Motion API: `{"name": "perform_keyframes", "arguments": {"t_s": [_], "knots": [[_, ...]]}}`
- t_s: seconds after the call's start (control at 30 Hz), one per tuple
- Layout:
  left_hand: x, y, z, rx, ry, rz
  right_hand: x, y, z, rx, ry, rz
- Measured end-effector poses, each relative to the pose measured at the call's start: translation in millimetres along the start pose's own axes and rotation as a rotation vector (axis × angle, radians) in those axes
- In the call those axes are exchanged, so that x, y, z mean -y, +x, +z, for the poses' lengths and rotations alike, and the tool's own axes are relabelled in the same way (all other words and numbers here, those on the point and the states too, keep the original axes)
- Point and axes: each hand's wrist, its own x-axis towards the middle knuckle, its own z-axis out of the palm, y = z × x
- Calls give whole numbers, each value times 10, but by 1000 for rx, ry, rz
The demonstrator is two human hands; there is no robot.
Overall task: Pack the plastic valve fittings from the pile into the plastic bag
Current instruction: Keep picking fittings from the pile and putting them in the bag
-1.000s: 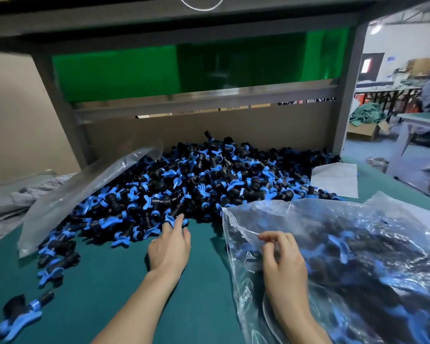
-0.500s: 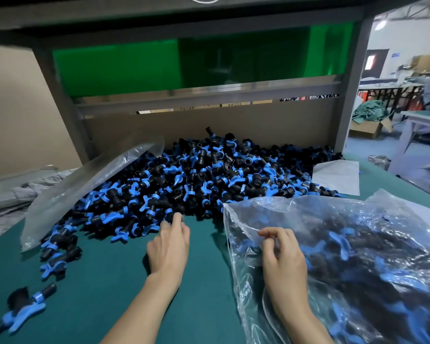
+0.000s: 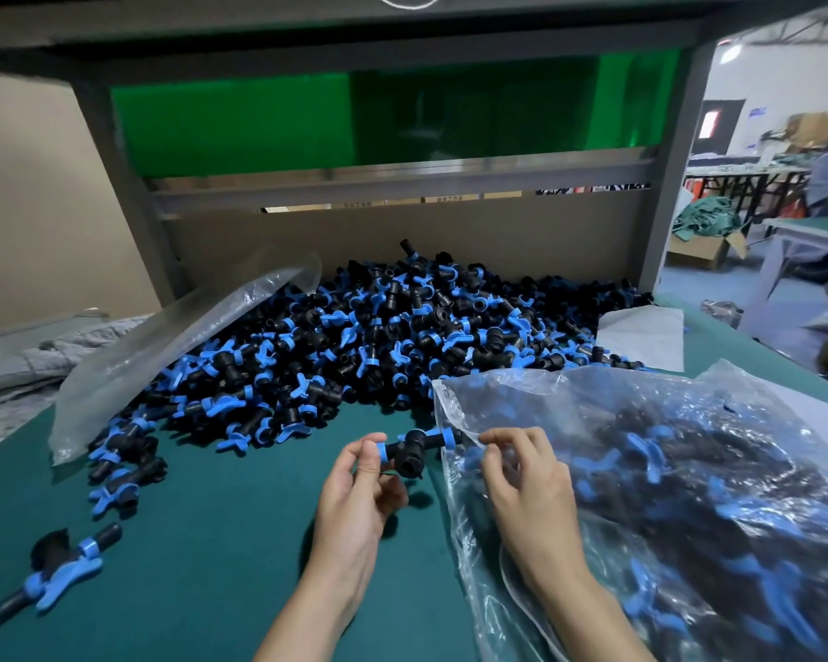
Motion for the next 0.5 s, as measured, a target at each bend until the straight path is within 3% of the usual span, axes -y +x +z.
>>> {"name": "perform_keyframes", "arguments": {"t_s": [0.2,0.5], "knots": [[14,7,-12,79,19,-54,-18,-3,27,13,-79,-120],[9,-12,37,118,100,-74,-66,-3,54,52,-141,-154]]}}
